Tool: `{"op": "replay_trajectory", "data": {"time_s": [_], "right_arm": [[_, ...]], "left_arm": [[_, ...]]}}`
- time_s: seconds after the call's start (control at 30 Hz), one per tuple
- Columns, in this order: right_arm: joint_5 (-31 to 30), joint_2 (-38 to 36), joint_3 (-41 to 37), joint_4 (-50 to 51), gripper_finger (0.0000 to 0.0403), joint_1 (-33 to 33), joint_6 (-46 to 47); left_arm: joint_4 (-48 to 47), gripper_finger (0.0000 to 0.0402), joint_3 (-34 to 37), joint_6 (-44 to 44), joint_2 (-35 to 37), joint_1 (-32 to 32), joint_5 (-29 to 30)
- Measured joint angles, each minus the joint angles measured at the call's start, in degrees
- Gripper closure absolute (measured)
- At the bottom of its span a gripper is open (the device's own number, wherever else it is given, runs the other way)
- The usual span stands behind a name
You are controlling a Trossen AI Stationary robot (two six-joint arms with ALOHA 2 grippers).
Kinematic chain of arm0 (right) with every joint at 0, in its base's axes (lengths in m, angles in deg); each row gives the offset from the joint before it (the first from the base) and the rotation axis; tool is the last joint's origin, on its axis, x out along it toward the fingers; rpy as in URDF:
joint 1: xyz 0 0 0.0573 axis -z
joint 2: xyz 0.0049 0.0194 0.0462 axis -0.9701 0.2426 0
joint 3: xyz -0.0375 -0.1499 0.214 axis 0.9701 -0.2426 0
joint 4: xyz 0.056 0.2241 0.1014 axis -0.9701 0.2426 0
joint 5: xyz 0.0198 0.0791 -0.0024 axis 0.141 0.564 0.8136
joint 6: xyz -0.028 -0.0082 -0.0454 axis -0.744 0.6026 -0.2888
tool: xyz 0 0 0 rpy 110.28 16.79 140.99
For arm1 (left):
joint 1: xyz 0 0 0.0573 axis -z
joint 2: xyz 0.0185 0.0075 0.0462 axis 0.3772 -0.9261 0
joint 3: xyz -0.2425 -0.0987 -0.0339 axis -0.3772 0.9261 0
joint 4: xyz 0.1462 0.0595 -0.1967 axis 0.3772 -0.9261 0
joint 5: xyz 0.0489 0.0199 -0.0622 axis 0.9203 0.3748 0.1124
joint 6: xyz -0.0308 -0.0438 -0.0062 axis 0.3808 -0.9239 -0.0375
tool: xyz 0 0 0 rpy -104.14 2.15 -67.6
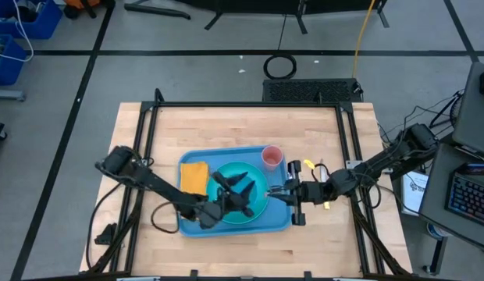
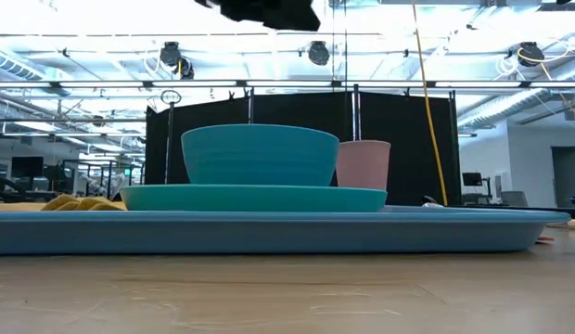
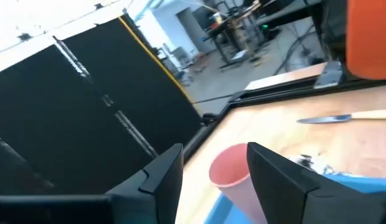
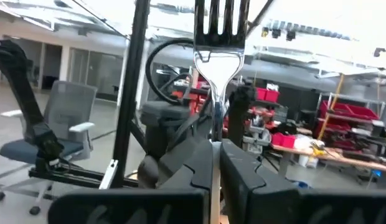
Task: Set up tray
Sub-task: Put the orange fork on the yellow napkin
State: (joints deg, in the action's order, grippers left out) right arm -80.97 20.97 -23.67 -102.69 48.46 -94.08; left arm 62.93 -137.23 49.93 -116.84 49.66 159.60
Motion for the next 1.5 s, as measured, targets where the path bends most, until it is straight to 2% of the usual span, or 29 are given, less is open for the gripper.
{"op": "replay_trajectory", "data": {"time_s": [0.17,0.33,0.47,0.73,0.97,1.07,1.3,1.5], "right_arm": [[0.8,0.0,0.0,-2.0,0.0397,-0.5,-0.7],[7.9,0.0,0.0,-5.3,0.0397,-0.7,-0.3],[7.3,0.0,0.0,-5.7,0.0397,-0.7,-2.1],[7.4,0.0,0.0,-11.0,0.0397,0.2,-2.7],[7.1,0.0,0.0,-13.6,0.0397,3.7,5.7],[7.1,0.0,0.0,-15.5,0.0397,5.6,9.6],[7.5,0.0,0.0,-16.9,0.0397,8.1,16.3],[7.6,0.0,0.0,-16.8,0.0397,8.8,16.9]], "left_arm": [[-0.1,0.0213,-6.7,8.9,-4.5,0.8,1.7],[0.7,0.0213,-9.1,11.9,-4.9,2.0,-1.9],[4.5,0.0213,-10.5,16.3,-4.9,3.1,-2.4],[5.1,0.0213,-10.7,19.8,-5.0,2.3,-3.0],[8.0,0.0215,-10.7,25.6,-5.0,1.7,-3.0],[11.0,0.0233,-10.7,31.0,-5.0,1.8,-3.1],[18.6,0.0301,-10.6,40.1,-4.9,2.3,-2.1],[20.0,0.0304,-10.6,46.5,-4.9,2.2,-1.6]]}}
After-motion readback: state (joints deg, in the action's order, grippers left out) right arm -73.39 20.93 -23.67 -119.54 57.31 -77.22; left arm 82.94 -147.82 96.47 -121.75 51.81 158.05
